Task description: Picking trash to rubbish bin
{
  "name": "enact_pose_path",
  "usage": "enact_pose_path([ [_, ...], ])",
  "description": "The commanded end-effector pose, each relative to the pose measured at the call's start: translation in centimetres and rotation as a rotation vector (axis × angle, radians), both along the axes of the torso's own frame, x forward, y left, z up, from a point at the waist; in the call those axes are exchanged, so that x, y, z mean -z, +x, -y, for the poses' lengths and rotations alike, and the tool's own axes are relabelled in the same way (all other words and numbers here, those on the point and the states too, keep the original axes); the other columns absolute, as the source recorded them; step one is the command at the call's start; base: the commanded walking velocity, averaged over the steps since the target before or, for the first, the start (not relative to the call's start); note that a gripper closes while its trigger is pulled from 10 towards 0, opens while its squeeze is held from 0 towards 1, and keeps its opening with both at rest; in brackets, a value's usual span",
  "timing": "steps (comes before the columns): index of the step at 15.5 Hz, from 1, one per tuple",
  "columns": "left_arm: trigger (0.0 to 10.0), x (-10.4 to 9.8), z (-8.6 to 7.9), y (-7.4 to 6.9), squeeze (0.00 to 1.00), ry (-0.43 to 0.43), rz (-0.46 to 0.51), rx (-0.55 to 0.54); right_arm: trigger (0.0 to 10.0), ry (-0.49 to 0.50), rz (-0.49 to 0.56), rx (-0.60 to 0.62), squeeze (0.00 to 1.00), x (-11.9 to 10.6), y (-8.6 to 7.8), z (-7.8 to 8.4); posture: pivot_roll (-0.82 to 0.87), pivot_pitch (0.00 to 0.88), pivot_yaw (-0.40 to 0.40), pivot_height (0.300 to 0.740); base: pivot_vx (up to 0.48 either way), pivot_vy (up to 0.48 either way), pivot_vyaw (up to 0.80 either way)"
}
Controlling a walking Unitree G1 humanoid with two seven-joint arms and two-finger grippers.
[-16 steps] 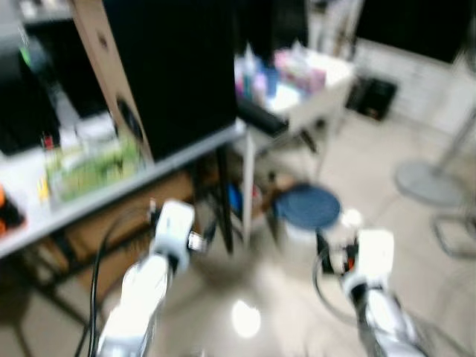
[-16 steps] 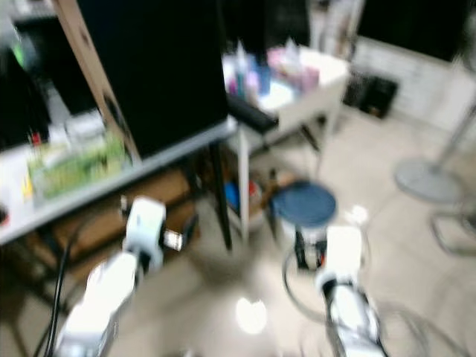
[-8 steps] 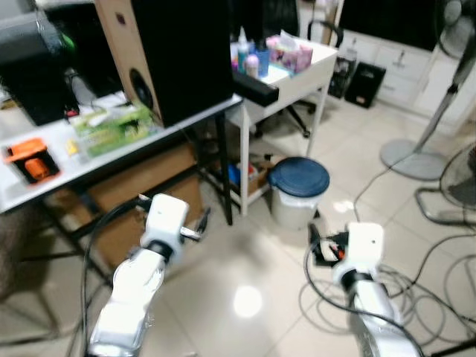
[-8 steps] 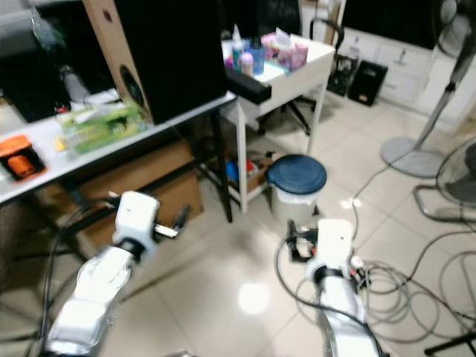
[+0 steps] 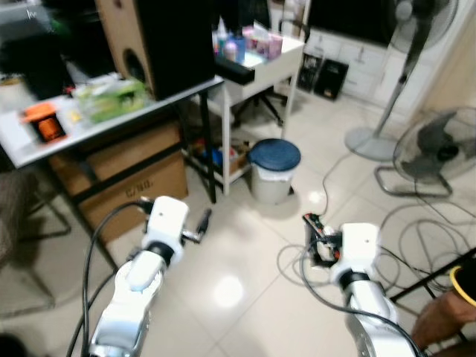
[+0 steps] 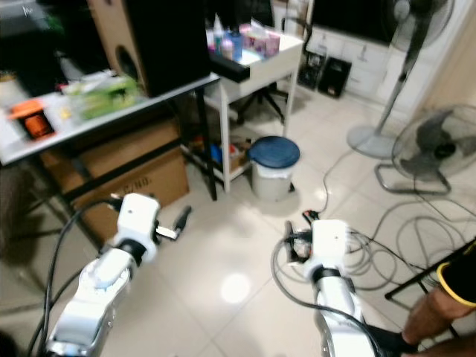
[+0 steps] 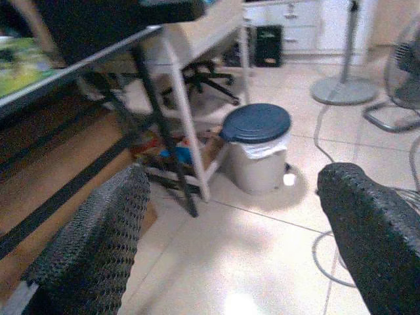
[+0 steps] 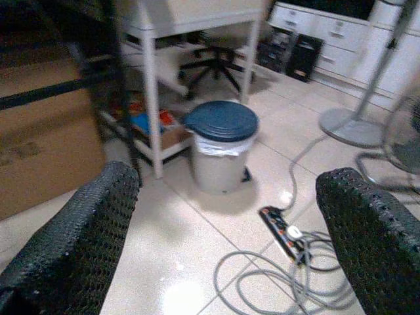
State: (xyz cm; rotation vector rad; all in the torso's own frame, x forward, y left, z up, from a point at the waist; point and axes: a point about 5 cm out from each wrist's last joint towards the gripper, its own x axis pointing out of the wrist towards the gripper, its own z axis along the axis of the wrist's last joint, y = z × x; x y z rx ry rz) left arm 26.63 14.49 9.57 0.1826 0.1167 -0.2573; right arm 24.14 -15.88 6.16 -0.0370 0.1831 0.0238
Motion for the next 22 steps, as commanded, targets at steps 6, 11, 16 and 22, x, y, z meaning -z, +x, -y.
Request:
enact_pose_path([
  [6, 10.0, 0.0, -0.2, -0.1, 0.00, 0.007, 0.017, -0.019, 10.0, -0.034, 0.006, -0.039, 0.00, -0.1, 0.8, -0.4, -0.13, 0.000, -0.009, 0.740, -0.283, 0.000, 0.80],
  [11, 10.0, 0.0, -0.2, -0.1, 0.00, 0.017, 0.022, -0.024, 10.0, -0.031, 0.012, -0.056, 0.00, -0.1, 1.1, -0.6, -0.13, 0.000, -0.015, 0.740, -0.285, 0.000, 0.80],
  [16, 10.0, 0.0, -0.3, -0.2, 0.00, 0.016, 0.025, -0.037, 10.0, -0.035, 0.016, -0.076, 0.00, -0.2, 1.6, -0.7, -0.12, 0.000, -0.027, 0.740, -0.285, 0.000, 0.80],
  [22, 10.0, 0.0, -0.2, -0.2, 0.00, 0.015, 0.027, -0.035, 10.0, -0.038, 0.020, -0.076, 0.00, -0.3, 1.6, -0.6, -0.12, 0.000, -0.024, 0.740, -0.285, 0.000, 0.80],
])
